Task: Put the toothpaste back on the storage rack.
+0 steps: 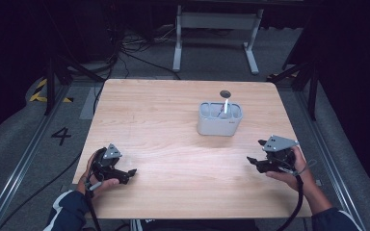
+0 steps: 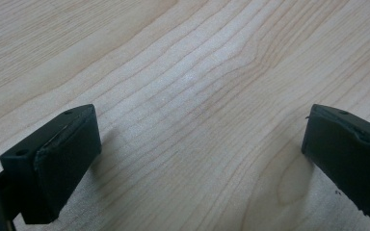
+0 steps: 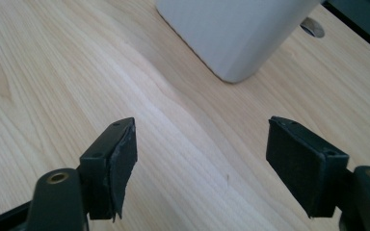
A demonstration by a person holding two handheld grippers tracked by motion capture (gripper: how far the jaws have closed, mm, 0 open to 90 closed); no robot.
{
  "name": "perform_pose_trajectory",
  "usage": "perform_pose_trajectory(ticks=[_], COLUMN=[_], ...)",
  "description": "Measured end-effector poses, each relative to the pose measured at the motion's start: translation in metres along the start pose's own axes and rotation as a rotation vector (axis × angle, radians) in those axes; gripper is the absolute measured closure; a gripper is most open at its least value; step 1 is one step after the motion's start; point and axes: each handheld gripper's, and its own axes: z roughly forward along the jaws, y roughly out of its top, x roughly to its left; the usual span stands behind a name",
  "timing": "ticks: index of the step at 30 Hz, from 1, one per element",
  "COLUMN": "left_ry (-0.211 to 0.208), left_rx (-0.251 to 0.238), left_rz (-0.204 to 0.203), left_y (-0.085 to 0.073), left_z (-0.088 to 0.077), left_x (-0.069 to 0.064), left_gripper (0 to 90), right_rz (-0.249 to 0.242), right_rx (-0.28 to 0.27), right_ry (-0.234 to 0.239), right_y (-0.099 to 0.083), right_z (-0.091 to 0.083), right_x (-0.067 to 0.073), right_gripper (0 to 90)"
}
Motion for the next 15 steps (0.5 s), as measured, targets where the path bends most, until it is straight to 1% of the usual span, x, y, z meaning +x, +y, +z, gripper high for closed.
perform_pose_trajectory(ticks=[2, 4, 7, 9, 14, 15], left_ry=[0.0, 0.0, 0.001, 0.002, 0.0, 0.0], left_rx=[0.001, -0.001, 0.001, -0.001, 0.0, 0.0], left_rz=[0.0, -0.001, -0.001, 0.002, 0.0, 0.0], left_y=[0.0, 0.0, 0.0, 0.0, 0.0, 0.0], left_z=[0.0, 0.0, 0.0, 0.0, 0.0, 0.0], left_x=[0.0, 0.0, 0.0, 0.0, 0.0, 0.0], left_gripper=[0.5, 0.5, 0.6, 0.6, 0.6, 0.6], right_rz=[0.014, 0.031, 0.041, 0.066, 0.119, 0.119], right_rx=[-0.008, -0.004, 0.002, -0.005, 0.019, 0.019], right_ry=[0.003, -0.002, -0.005, 0.002, -0.008, -0.008], right_y=[-0.008, -0.016, -0.027, -0.034, -0.054, -0.054], right_z=[-0.002, -0.003, -0.005, -0.006, -0.006, -0.006], right_x=[0.0, 0.001, 0.001, 0.0, 0.001, 0.001], right_gripper=[26.8, 26.2, 25.8, 25.5, 23.3, 23.3])
